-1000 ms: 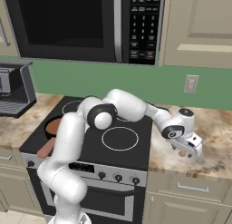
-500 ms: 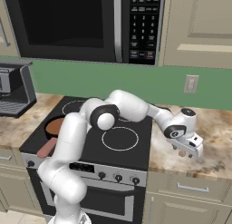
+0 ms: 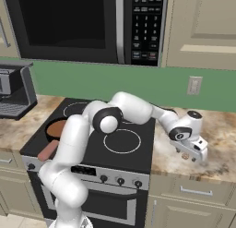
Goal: Pick up the sugar cube(s) and place them in the saucepan with hot chocolate.
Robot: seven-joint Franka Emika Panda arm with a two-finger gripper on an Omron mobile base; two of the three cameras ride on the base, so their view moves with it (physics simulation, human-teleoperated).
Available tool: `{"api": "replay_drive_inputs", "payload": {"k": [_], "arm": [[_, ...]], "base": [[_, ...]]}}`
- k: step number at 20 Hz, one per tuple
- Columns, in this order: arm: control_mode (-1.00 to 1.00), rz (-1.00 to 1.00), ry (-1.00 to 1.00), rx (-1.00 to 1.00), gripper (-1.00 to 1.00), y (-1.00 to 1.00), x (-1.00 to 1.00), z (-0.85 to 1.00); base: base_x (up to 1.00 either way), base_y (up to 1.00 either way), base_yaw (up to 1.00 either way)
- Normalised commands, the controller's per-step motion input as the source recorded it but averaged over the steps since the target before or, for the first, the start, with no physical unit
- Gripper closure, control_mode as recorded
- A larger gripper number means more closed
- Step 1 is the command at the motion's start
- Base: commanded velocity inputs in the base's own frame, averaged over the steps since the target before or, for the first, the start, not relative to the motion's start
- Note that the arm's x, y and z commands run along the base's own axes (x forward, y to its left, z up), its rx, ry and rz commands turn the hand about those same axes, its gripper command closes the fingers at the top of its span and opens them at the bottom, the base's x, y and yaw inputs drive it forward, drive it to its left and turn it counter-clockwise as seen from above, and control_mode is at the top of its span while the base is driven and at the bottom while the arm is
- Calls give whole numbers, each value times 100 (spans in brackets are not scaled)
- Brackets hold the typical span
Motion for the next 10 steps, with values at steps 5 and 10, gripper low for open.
{"api": "replay_drive_inputs", "payload": {"k": [5, 10], "arm": [[-100, -2, 0, 2, -100, 4, -15, -11], [-100, -2, 0, 1, 100, 6, -10, -7]], "base": [[0, 0, 0], [0, 0, 0]]}}
